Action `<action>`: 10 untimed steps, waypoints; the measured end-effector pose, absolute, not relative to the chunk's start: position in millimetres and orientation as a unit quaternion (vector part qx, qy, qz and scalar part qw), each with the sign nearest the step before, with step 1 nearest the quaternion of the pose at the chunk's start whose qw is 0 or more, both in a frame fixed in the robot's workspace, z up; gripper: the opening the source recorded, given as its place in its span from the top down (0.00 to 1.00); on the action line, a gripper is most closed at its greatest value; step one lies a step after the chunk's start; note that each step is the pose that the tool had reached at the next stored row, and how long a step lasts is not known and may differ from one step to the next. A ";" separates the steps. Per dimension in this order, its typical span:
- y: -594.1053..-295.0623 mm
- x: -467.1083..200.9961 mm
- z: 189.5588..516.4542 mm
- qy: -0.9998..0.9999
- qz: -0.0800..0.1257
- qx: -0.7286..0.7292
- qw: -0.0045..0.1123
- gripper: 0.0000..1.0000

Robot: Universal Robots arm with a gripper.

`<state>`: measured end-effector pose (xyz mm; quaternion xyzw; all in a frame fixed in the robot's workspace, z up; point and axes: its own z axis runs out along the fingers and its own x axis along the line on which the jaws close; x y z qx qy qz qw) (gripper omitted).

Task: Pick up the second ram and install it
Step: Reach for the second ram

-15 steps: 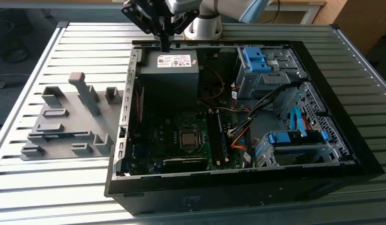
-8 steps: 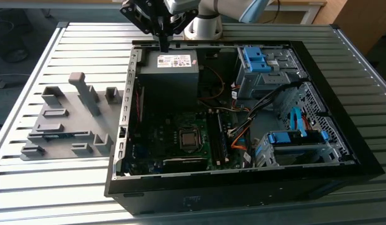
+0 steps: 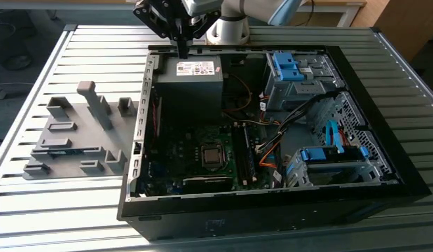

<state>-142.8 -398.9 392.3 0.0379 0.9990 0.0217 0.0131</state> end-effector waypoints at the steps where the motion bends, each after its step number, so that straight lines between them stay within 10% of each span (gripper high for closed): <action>1: -398.9 -143.1 392.2 0.999 0.022 0.038 0.013 0.89; 10: -398.9 -146.1 391.9 0.999 0.022 0.038 0.013 0.89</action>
